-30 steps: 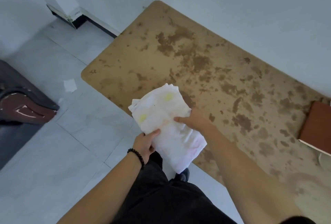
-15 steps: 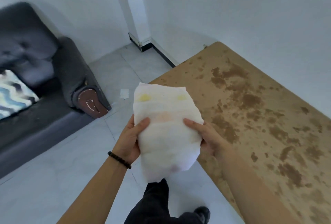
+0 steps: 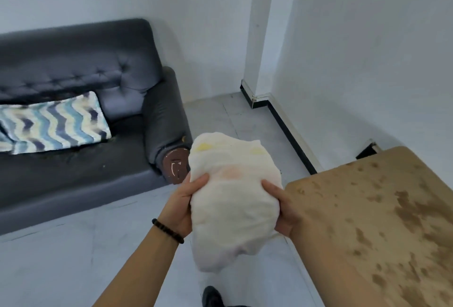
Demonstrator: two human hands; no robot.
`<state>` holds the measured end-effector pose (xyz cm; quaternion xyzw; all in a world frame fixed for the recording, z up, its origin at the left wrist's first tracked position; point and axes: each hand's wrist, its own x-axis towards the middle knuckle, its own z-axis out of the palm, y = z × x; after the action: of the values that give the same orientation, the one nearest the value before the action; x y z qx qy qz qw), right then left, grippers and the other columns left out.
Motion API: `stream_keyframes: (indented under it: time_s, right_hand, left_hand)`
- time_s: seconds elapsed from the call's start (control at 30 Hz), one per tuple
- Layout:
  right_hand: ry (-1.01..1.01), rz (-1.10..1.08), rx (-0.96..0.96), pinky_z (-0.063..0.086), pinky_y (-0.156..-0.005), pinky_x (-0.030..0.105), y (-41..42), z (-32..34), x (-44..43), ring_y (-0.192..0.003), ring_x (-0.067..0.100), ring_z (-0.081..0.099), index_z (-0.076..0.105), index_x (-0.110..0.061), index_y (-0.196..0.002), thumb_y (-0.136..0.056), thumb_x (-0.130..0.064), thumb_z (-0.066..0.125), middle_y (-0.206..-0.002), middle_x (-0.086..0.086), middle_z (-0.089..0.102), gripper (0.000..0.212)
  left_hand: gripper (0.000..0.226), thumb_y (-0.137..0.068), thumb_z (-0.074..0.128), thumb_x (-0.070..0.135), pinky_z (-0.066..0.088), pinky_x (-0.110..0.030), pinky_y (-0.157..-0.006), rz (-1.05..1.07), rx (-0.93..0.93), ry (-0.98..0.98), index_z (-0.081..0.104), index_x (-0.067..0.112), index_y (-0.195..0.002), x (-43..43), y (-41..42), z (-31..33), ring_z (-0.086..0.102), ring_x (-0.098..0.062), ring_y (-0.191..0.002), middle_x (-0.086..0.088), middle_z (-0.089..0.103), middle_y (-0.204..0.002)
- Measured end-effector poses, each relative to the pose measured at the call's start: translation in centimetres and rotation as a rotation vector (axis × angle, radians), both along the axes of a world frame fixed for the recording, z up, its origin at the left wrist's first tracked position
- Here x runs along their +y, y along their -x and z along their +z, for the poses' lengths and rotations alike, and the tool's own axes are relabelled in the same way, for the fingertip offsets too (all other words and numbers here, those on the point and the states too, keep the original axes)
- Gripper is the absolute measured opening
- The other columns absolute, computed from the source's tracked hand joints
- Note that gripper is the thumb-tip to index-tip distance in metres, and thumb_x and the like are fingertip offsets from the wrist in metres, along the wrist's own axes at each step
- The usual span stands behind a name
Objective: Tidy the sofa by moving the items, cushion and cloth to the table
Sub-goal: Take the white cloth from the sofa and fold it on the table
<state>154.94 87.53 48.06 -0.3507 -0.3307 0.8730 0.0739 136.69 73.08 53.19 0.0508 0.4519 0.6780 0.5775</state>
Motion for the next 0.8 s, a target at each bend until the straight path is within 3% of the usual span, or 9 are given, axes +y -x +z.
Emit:
stream_keyframes:
  time_s: [0.1, 0.23, 0.33, 0.47, 0.57, 0.7, 0.8]
  right_hand:
    - [-0.083, 0.043, -0.034, 0.049, -0.101, 0.049, 5.1, 1.3, 2.8, -0.118, 0.036, 0.065, 0.068, -0.011, -0.127, -0.074, -0.038, 0.08, -0.127, 0.017, 0.068, 0.061]
    - [-0.283, 0.028, -0.086, 0.056, -0.092, 0.046, 12.4, 1.6, 8.0, -0.111, 0.03, 0.07, 0.063, -0.016, -0.131, -0.073, -0.035, 0.084, -0.121, 0.009, 0.072, 0.065]
    - [-0.349, 0.033, -0.092, 0.055, -0.095, 0.049, 18.6, 0.5, 12.1, -0.108, 0.026, 0.071, 0.064, -0.02, -0.128, -0.082, -0.028, 0.079, -0.118, 0.004, 0.074, 0.049]
    - [-0.347, 0.035, -0.104, 0.056, -0.095, 0.051, 28.4, -1.6, 18.0, -0.108, 0.026, 0.071, 0.062, -0.022, -0.13, -0.081, -0.027, 0.08, -0.118, 0.002, 0.074, 0.052]
    - [-0.3, 0.056, -0.108, 0.057, -0.093, 0.047, 35.7, -1.8, 21.4, -0.105, 0.023, 0.072, 0.064, -0.024, -0.127, -0.081, -0.023, 0.079, -0.114, 0.0, 0.075, 0.048]
    - [-0.226, 0.131, -0.12, 0.059, -0.086, 0.04, 45.4, -0.3, 24.7, -0.105, 0.022, 0.072, 0.062, -0.021, -0.129, -0.081, -0.023, 0.08, -0.115, 0.001, 0.075, 0.051]
    - [-0.18, 0.128, -0.123, 0.061, -0.076, 0.035, 51.9, 0.7, 25.5, -0.098, 0.021, 0.074, 0.063, -0.018, -0.125, -0.083, -0.017, 0.079, -0.111, 0.001, 0.077, 0.045]
  left_hand:
    - [0.042, -0.094, 0.054, 0.013, 0.051, -0.05, -0.097, 0.012, 0.097, 0.013, 0.054, 0.026, -0.134, 1.8, 5.7, 0.4, 0.063, -0.031, -0.117, -0.008, 0.065, -0.129]
    - [0.041, -0.096, 0.055, 0.015, 0.05, -0.051, -0.099, 0.064, 0.151, 0.051, 0.053, 0.028, -0.134, 5.6, 12.4, -1.1, 0.063, -0.029, -0.117, -0.004, 0.065, -0.13]
    - [0.038, -0.097, 0.054, 0.018, 0.055, -0.046, -0.093, 0.105, 0.157, 0.099, 0.054, 0.03, -0.133, 9.1, 17.2, -2.6, 0.065, -0.026, -0.115, -0.002, 0.067, -0.127]
    - [0.034, -0.096, 0.056, 0.024, 0.056, -0.042, -0.088, 0.153, 0.19, 0.196, 0.057, 0.027, -0.13, 14.9, 25.8, -3.7, 0.066, -0.023, -0.111, -0.003, 0.068, -0.124]
    - [0.031, -0.095, 0.058, 0.026, 0.052, -0.05, -0.094, 0.21, 0.19, 0.285, 0.06, 0.027, -0.126, 17.9, 32.2, -3.5, 0.067, -0.026, -0.109, -0.004, 0.07, -0.12]
    - [0.034, -0.094, 0.059, 0.027, 0.053, -0.048, -0.091, 0.28, 0.241, 0.308, 0.059, 0.026, -0.128, 20.5, 41.2, -2.2, 0.067, -0.027, -0.11, -0.004, 0.07, -0.121]
    - [0.037, -0.094, 0.059, 0.029, 0.048, -0.047, -0.1, 0.32, 0.248, 0.257, 0.058, 0.023, -0.131, 20.9, 47.4, -1.9, 0.064, -0.026, -0.115, -0.005, 0.068, -0.125]
